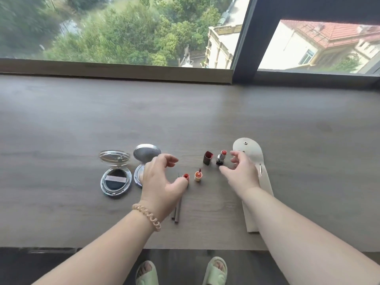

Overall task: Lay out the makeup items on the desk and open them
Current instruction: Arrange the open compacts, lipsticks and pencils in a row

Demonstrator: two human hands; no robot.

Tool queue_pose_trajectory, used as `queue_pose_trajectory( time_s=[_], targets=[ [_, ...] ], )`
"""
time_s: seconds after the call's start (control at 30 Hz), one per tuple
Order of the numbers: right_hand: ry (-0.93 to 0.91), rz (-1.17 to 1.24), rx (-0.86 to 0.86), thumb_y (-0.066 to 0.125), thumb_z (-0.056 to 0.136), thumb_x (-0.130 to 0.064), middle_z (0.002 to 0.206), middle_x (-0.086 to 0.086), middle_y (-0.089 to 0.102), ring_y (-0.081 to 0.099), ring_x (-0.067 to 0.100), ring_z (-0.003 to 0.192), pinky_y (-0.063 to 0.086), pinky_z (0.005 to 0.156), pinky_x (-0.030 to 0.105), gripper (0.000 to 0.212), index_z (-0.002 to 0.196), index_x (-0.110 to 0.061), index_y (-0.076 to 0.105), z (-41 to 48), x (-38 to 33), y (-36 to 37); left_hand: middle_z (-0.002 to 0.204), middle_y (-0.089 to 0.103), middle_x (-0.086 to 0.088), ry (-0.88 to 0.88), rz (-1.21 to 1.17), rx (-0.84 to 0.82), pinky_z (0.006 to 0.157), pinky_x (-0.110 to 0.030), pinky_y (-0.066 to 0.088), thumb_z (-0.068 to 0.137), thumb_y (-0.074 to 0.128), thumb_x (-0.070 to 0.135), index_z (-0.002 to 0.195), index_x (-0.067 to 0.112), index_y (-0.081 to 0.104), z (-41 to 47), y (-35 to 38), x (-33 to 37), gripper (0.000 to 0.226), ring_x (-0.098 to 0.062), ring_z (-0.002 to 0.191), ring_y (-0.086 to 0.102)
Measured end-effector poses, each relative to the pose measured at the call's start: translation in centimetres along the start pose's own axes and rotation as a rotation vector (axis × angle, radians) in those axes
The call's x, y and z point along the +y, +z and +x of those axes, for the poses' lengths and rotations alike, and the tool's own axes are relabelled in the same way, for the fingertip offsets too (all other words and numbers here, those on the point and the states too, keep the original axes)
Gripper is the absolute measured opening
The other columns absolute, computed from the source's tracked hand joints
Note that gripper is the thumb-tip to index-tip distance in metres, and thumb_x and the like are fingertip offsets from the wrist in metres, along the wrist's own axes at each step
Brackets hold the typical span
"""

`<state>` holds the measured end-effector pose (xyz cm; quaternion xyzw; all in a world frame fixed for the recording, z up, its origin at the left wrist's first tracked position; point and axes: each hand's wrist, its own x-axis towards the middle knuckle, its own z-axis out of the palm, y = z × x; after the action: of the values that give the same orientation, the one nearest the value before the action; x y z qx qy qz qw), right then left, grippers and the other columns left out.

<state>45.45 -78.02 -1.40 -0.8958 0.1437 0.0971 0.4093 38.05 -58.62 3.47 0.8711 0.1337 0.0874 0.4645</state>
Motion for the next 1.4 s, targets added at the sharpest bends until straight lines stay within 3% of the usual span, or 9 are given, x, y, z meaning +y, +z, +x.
queue_pose_trajectory(
  time_s=[0.1, 0.17, 0.3, 0.47, 0.7, 0.87, 1.03, 1.2, 1.4],
  targets=[
    [-0.064, -0.053, -0.041, 0.071, 0.072, -0.029, 0.103, -0.012, 0.056, 0.055, 0.013, 0.101, 0.047, 0.091, 0.038, 0.05, 0.119, -0.029, 0.054, 1.4, 0.0, 0.1, 0.089, 0.064, 0.017, -0.129, -0.024, -0.136, 0.093, -0.041, 0.045, 0.063, 0.052, 0.034, 0.09, 0.031, 0.062, 2.6, 0.9, 1.6, 0.029, -0.011, 0.096, 0.059],
    [-0.077, -0.073, -0.065, 0.071, 0.072, -0.027, 0.097, -0.013, 0.056, 0.056, 0.014, 0.1, 0.046, 0.091, 0.039, 0.042, 0.112, -0.031, 0.057, 2.1, 0.0, 0.2, 0.095, 0.069, 0.009, -0.17, -0.014, -0.252, 0.079, -0.03, 0.052, 0.076, 0.055, 0.021, 0.097, 0.026, 0.066, 5.8, 1.6, 2.7, 0.025, -0.011, 0.086, 0.063],
    [-0.077, -0.077, -0.094, 0.069, 0.072, -0.023, 0.086, -0.015, 0.062, 0.061, 0.015, 0.094, 0.048, 0.088, 0.039, 0.027, 0.091, -0.038, 0.058, 2.6, 0.2, 0.4, 0.109, 0.063, 0.004, 0.082, 0.439, -0.549, 0.077, -0.022, 0.046, 0.08, 0.057, 0.011, 0.117, 0.024, 0.061, 10.5, 3.9, 3.2, 0.039, -0.012, 0.088, 0.056],
    [-0.106, -0.109, -0.076, 0.064, 0.075, -0.028, 0.088, -0.011, 0.068, 0.06, 0.019, 0.095, 0.047, 0.087, 0.04, 0.014, 0.087, -0.034, 0.06, 3.2, 0.4, 0.9, 0.113, 0.063, 0.0, 0.221, 0.628, -0.712, 0.09, -0.03, 0.048, 0.076, 0.065, 0.023, 0.113, 0.024, 0.064, 11.3, 7.9, 1.7, 0.038, -0.019, 0.103, 0.058],
    [-0.198, -0.048, 0.085, 0.065, 0.078, -0.032, 0.09, -0.011, 0.068, 0.058, 0.021, 0.097, 0.043, 0.091, 0.043, 0.006, 0.079, -0.033, 0.059, 2.8, -1.7, 0.1, 0.093, 0.072, 0.003, 0.26, 0.42, -0.493, 0.079, -0.02, 0.047, 0.073, 0.068, 0.025, 0.086, 0.021, 0.072, 11.2, 6.0, 2.2, 0.014, -0.011, 0.087, 0.063],
    [-0.394, 0.175, 0.262, 0.07, 0.073, -0.03, 0.081, -0.021, 0.062, 0.057, 0.019, 0.101, 0.042, 0.093, 0.049, 0.018, 0.075, -0.037, 0.053, -0.2, -9.8, -0.8, 0.076, 0.072, 0.001, 0.187, 0.104, -0.217, 0.072, -0.033, 0.057, 0.058, 0.064, 0.027, 0.075, 0.02, 0.065, 10.4, -3.1, 4.0, 0.019, -0.015, 0.073, 0.068],
    [-0.581, 0.257, 0.231, 0.07, 0.073, -0.029, 0.078, -0.02, 0.059, 0.057, 0.015, 0.097, 0.035, 0.098, 0.044, 0.017, 0.082, -0.034, 0.057, -4.9, -17.1, 3.2, 0.072, 0.067, 0.007, 0.151, 0.133, 0.035, 0.059, -0.005, 0.041, 0.065, 0.069, 0.024, 0.079, 0.019, 0.065, 8.9, -12.8, 1.7, 0.015, 0.003, 0.065, 0.059],
    [-0.589, 0.073, 0.132, 0.072, 0.071, -0.037, 0.089, -0.018, 0.061, 0.047, 0.013, 0.108, 0.018, 0.086, 0.026, 0.02, 0.088, -0.031, 0.066, -9.4, -18.6, 11.0, 0.079, 0.071, 0.005, -0.11, 0.072, 0.022, 0.079, -0.033, 0.055, 0.062, 0.07, 0.026, 0.074, 0.024, 0.065, 6.8, -17.5, -6.3, 0.013, -0.013, 0.08, 0.068],
    [-0.616, -0.18, 0.168, 0.073, 0.06, -0.043, 0.087, -0.007, 0.056, 0.038, 0.019, 0.099, 0.022, 0.085, 0.036, 0.019, 0.074, -0.031, 0.07, -12.9, -16.0, 20.2, 0.08, 0.068, 0.01, -0.267, 0.145, -0.056, 0.08, -0.031, 0.052, 0.071, 0.073, 0.022, 0.08, 0.022, 0.066, 4.4, -19.1, -13.3, 0.011, -0.013, 0.083, 0.066]
  ],
)
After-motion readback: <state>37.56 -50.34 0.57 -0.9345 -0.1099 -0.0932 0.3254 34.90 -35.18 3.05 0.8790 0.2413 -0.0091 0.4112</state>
